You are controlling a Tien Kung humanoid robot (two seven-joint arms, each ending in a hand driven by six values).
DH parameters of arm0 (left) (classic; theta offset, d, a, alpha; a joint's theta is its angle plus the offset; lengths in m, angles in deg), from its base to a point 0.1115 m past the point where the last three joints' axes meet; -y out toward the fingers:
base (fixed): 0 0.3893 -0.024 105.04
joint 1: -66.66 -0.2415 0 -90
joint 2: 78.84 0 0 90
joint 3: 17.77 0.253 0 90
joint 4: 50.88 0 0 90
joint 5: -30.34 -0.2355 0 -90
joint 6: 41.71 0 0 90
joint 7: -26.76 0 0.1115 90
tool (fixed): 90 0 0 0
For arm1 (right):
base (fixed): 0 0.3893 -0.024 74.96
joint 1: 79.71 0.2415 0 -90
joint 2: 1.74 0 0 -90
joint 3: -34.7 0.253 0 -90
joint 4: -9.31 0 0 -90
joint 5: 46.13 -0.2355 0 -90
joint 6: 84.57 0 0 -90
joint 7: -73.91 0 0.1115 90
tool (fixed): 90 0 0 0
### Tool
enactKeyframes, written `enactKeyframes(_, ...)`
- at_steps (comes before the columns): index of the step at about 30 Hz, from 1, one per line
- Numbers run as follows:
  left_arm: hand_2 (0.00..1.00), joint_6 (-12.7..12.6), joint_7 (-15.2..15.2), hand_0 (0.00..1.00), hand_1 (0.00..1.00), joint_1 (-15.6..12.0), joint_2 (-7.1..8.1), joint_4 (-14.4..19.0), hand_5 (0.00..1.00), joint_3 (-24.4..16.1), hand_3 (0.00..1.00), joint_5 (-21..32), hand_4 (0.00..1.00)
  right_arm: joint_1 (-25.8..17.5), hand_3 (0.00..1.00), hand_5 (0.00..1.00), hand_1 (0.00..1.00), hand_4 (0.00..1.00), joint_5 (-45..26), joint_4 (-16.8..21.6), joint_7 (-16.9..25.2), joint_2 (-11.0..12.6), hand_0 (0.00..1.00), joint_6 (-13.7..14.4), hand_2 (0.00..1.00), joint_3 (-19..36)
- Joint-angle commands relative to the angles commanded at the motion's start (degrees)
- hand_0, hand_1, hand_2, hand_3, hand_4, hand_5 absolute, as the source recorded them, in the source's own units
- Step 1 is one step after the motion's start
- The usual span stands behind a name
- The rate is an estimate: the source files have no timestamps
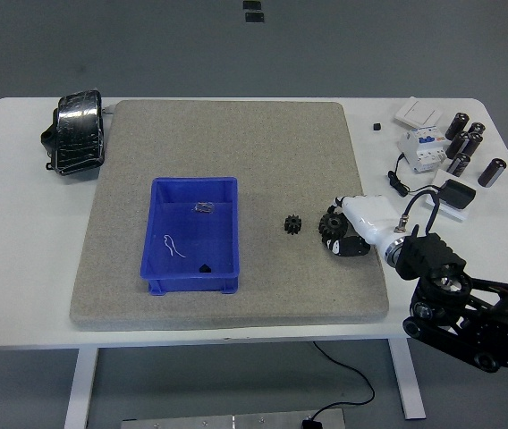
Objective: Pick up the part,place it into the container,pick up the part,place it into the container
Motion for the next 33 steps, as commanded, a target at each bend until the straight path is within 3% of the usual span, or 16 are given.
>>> enactKeyframes(6,0.622,-0.01,-0.08,0.662,0.645,0.02,-0.02,-0.03,0.623,-0.04,0.577,0.04,0.675,-0.17,0.500,0.002,0.503,0.448,0.42,0.92,0.22,0.32,0.339,1.28,0.425,1.06)
enactKeyframes(14,0.622,-0.04,0.10,0.661,0.645,-0.22,-0.16,0.01,0.639,-0.14,0.574,-0.02,0.674,-0.07,0.482,0.002,0.504,0.426,5.31,8.41,-1.78,0.13,0.338,2.68,0.413,5.91)
enactKeyframes(20,0.622,0.04,0.31,0.661,0.644,-0.65,-0.30,0.06,0.656,-0.17,0.575,-0.15,0.681,2.02,0.497,0.002,0.510,0.443,6.27,13.02,-2.66,-3.36,0.345,4.16,0.419,7.94)
enactKeyframes(29,0.622,0.32,0.84,0.661,0.645,-1.04,-0.47,0.20,0.660,-0.29,0.576,-0.88,0.681,6.55,0.528,0.002,0.524,0.483,0.01,13.38,0.16,-8.52,0.387,9.41,0.464,2.79)
enactKeyframes(33,0.622,0.31,0.88,0.661,0.645,-1.01,-0.38,0.20,0.661,-0.39,0.574,-1.05,0.683,7.38,0.560,0.002,0.546,0.514,-5.94,13.45,3.41,-9.52,0.410,8.72,0.510,1.51)
